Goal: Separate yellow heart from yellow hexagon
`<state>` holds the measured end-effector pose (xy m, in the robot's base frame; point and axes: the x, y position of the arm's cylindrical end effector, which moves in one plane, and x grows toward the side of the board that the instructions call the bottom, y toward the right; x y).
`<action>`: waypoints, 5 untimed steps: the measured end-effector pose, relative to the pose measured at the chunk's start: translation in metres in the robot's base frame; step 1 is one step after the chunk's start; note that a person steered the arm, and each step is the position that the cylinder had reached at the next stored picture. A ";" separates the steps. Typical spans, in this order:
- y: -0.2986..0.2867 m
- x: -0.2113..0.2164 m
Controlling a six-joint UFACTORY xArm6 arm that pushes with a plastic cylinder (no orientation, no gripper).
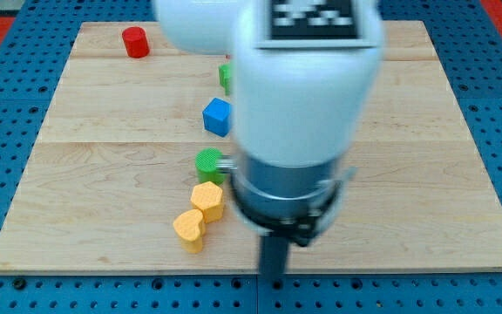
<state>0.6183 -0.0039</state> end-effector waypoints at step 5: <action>-0.059 -0.017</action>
<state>0.6011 -0.0631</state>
